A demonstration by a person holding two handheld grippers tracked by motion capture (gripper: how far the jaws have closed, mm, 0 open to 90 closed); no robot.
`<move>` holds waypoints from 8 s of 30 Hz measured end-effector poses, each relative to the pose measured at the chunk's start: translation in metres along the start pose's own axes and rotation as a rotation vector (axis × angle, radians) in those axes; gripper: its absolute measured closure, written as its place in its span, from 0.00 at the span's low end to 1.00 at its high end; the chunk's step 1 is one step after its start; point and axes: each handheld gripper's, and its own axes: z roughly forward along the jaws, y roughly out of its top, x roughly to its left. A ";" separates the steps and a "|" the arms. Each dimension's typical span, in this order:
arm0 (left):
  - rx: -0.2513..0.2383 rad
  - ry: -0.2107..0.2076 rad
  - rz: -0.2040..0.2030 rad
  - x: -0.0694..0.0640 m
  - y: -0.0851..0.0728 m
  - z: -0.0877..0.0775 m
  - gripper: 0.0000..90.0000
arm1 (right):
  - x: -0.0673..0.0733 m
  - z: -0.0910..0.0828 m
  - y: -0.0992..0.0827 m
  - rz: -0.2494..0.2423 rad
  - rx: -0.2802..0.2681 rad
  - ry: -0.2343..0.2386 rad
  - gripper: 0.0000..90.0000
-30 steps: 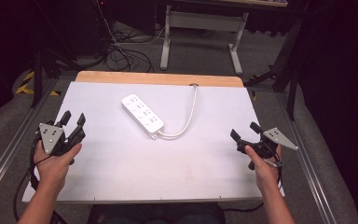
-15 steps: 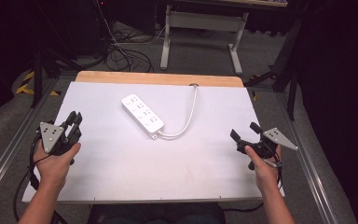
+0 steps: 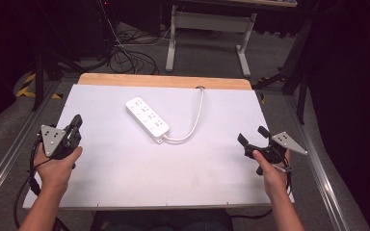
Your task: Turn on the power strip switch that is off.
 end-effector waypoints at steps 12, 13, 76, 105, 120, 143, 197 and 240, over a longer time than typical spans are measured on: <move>0.011 -0.024 0.027 -0.002 0.009 0.007 1.00 | 0.001 0.000 0.000 0.006 -0.008 0.004 0.06; 0.011 -0.027 0.025 -0.003 0.010 0.007 1.00 | 0.001 0.001 0.000 0.008 -0.009 0.006 0.06; 0.551 -0.256 0.151 -0.084 0.040 0.141 1.00 | -0.001 0.008 0.003 0.019 -0.011 0.011 0.06; 0.775 -0.247 0.165 -0.099 0.015 0.198 1.00 | 0.001 0.009 0.004 0.024 -0.013 0.026 0.06; 0.759 -0.240 0.184 -0.099 0.010 0.197 1.00 | 0.003 0.010 0.005 0.025 -0.016 0.028 0.07; 0.730 -0.227 0.163 -0.105 0.005 0.198 1.00 | 0.005 0.005 0.008 0.022 -0.029 0.019 0.06; 0.245 -0.240 -0.081 -0.034 0.022 0.071 0.94 | 0.010 0.009 0.008 -0.007 -0.002 -0.001 0.07; 0.102 0.025 -0.001 -0.029 0.014 -0.009 0.02 | 0.016 0.011 0.008 -0.021 0.006 0.012 0.07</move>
